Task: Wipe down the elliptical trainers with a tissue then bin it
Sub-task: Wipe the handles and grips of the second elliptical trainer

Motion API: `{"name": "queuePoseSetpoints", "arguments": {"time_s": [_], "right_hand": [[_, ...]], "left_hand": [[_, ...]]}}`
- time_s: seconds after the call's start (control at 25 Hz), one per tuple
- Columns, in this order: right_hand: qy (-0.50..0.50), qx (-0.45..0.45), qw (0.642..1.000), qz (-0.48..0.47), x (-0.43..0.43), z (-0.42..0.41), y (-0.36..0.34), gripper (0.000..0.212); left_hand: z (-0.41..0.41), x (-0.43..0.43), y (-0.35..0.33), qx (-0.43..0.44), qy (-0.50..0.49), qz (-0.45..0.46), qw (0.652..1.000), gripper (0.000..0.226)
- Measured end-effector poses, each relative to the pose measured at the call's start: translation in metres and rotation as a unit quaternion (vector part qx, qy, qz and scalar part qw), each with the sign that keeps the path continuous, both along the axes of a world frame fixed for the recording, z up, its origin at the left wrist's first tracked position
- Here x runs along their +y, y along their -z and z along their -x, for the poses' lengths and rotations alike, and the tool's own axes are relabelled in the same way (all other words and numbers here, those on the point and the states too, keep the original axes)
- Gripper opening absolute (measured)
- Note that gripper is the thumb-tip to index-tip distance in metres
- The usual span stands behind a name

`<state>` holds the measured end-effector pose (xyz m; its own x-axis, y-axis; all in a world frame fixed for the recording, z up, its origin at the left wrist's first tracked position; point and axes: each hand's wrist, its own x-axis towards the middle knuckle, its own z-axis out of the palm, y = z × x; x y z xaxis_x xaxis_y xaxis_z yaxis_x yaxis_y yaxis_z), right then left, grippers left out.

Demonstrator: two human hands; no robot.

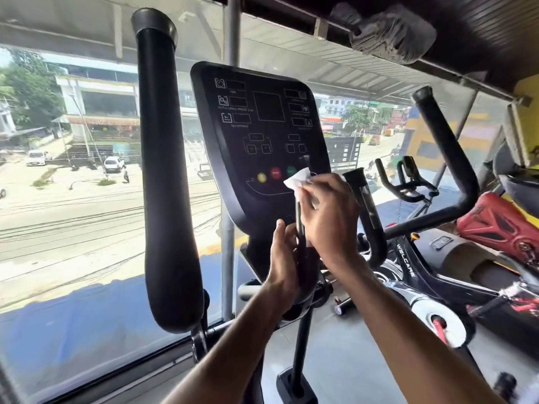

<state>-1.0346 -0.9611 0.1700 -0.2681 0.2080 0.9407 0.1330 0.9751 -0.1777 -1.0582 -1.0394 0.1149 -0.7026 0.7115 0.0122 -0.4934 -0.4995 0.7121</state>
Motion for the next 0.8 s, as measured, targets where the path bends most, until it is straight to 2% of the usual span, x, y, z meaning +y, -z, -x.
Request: {"name": "queuePoseSetpoints", "arguments": {"time_s": [0.08, 0.16, 0.24, 0.32, 0.36, 0.44, 0.52, 0.6, 0.68, 0.76, 0.8], "right_hand": [[-0.042, 0.062, 0.992, 0.101, -0.002, -0.005, 0.003, 0.011], [-0.084, 0.068, 0.969, 0.224, -0.002, -0.006, 0.01, 0.014], [-0.093, 0.06, 0.918, 0.382, 0.008, 0.003, 0.007, 0.025], [-0.132, 0.081, 0.859, 0.489, 0.016, 0.013, 0.003, 0.018], [-0.16, 0.107, 0.858, 0.477, 0.016, 0.016, 0.003, 0.015], [-0.147, 0.125, 0.922, 0.337, 0.009, 0.018, 0.005, 0.018], [-0.102, 0.113, 0.974, 0.166, 0.009, 0.016, 0.005, 0.018], [-0.103, 0.055, 0.991, 0.058, 0.022, 0.015, -0.01, 0.018], [-0.135, -0.106, 0.985, 0.017, 0.033, 0.013, -0.041, 0.021], [-0.142, -0.292, 0.946, 0.005, 0.035, 0.011, -0.075, 0.02], [-0.132, -0.353, 0.926, -0.004, 0.033, 0.011, -0.088, 0.019]], "left_hand": [[-0.001, 0.003, 0.002, -0.001, 0.002, 0.007, 1.0, 0.062], [0.0, 0.006, 0.002, -0.008, 0.005, 0.015, 1.0, 0.059], [0.003, 0.012, 0.006, 0.01, -0.03, 0.05, 0.998, 0.051], [0.007, 0.023, 0.015, 0.054, -0.092, 0.102, 0.989, 0.048], [0.01, 0.027, 0.018, 0.071, -0.113, 0.114, 0.984, 0.046], [0.012, 0.026, 0.02, 0.08, -0.12, 0.125, 0.982, 0.047], [0.013, 0.025, 0.019, 0.084, -0.111, 0.124, 0.982, 0.05], [0.011, 0.026, 0.019, 0.081, -0.109, 0.119, 0.983, 0.052], [0.009, 0.026, 0.017, 0.079, -0.122, 0.122, 0.982, 0.05], [0.009, 0.027, 0.018, 0.082, -0.129, 0.127, 0.98, 0.048], [0.009, 0.027, 0.018, 0.084, -0.132, 0.13, 0.979, 0.048]]}}
